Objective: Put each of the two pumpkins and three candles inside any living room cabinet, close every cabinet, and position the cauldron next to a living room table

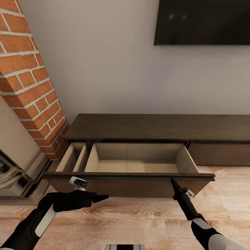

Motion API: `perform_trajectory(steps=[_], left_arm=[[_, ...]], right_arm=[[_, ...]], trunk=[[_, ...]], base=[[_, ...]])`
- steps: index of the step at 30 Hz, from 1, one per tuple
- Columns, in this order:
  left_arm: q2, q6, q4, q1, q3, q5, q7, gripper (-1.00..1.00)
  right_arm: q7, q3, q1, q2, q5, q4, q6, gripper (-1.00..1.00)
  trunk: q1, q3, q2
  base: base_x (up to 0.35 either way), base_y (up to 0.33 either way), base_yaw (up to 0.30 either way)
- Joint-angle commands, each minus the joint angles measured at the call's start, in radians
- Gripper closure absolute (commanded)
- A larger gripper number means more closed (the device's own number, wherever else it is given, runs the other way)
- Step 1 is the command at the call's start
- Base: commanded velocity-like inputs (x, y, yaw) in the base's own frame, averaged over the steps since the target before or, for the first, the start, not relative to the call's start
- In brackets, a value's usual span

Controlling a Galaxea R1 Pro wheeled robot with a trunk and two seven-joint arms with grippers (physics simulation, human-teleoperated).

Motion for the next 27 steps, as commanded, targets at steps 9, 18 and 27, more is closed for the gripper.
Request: perform_trajectory(steps=[9,18,27], left_arm=[[0.001,0.011,0.0,0.0,-0.002,0.002,-0.003,-1.0],[0.001,0.011,0.0,0.0,-0.002,0.002,-0.003,-1.0],[0.001,0.011,0.0,0.0,-0.002,0.002,-0.003,-1.0]], right_arm=[[0.044,-0.01,0.018,0.0,-0.002,-0.001,0.019,1.0],[0.044,-0.01,0.018,0.0,-0.002,-0.001,0.019,-1.0],[0.043,-0.01,0.018,0.0,-0.002,-0.001,0.019,-1.0]], trunk=[[0.0,-0.001,0.0],[0.0,-0.001,0.0],[0.0,-0.001,0.0]], base=[[-0.005,0.0,0.0],[0.0,0.0,0.0],[-0.1,0.0,0.0]])
